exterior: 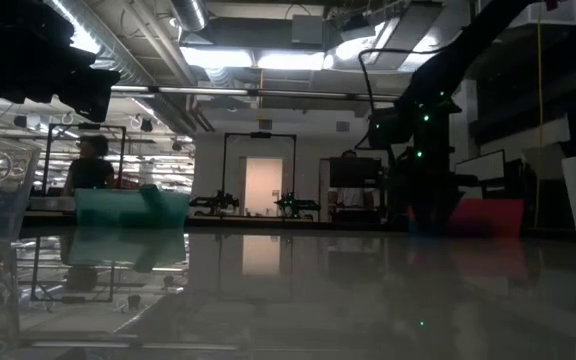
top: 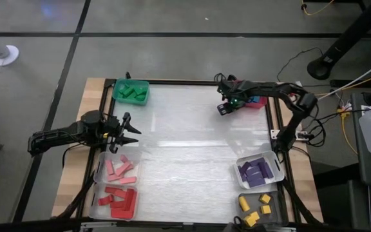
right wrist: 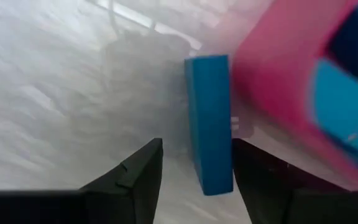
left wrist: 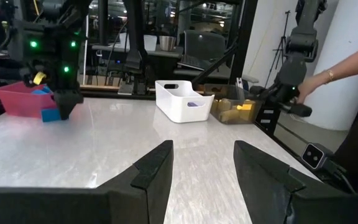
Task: Sort blocks
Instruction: Put the blue block into the pink bin
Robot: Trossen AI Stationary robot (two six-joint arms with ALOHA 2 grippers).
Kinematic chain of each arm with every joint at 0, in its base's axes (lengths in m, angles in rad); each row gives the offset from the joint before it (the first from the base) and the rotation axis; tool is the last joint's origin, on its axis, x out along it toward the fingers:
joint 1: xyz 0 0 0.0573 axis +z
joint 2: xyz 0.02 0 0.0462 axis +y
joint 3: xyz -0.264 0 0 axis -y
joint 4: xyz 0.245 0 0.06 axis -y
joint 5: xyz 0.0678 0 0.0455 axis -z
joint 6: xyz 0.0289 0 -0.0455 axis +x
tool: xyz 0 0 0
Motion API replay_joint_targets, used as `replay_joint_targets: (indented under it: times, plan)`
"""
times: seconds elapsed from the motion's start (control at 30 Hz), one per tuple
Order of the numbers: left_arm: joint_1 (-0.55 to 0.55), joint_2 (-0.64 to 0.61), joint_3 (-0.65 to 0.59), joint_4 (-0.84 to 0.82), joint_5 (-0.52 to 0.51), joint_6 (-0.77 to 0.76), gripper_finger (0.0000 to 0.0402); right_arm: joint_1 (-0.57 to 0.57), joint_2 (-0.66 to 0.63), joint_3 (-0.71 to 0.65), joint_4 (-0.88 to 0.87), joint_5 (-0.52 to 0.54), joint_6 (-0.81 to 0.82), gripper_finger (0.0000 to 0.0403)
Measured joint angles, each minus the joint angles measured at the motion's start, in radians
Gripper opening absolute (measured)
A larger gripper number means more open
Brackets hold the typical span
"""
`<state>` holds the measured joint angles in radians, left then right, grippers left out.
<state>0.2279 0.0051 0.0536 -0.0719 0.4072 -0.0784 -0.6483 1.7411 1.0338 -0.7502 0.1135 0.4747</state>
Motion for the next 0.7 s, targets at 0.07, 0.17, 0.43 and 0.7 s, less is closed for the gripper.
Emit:
replay_joint_targets:
  times: [0.07, 0.17, 0.43, 0.7]
  plan:
    - [0.0, 0.0, 0.0, 0.0, 0.0, 0.0, 0.0159, 0.001, 0.023, 0.0, -0.002, 0.009, 0.0, 0.0184]
    - [0.0, 0.0, 0.0, 0.0, 0.0, 0.0, 0.0159, 0.002, 0.029, 0.002, -0.002, 0.03, 0.0, 0.015]
    - [0.0, 0.0, 0.0, 0.0, 0.0, 0.0, 0.0159, 0.001, 0.008, 0.012, -0.019, -0.033, -0.014, 0.0049]
    - [0.0, 0.0, 0.0, 0.0, 0.0, 0.0, 0.0159, 0.001, 0.002, 0.184, -0.273, -0.057, -0.083, 0.0075]
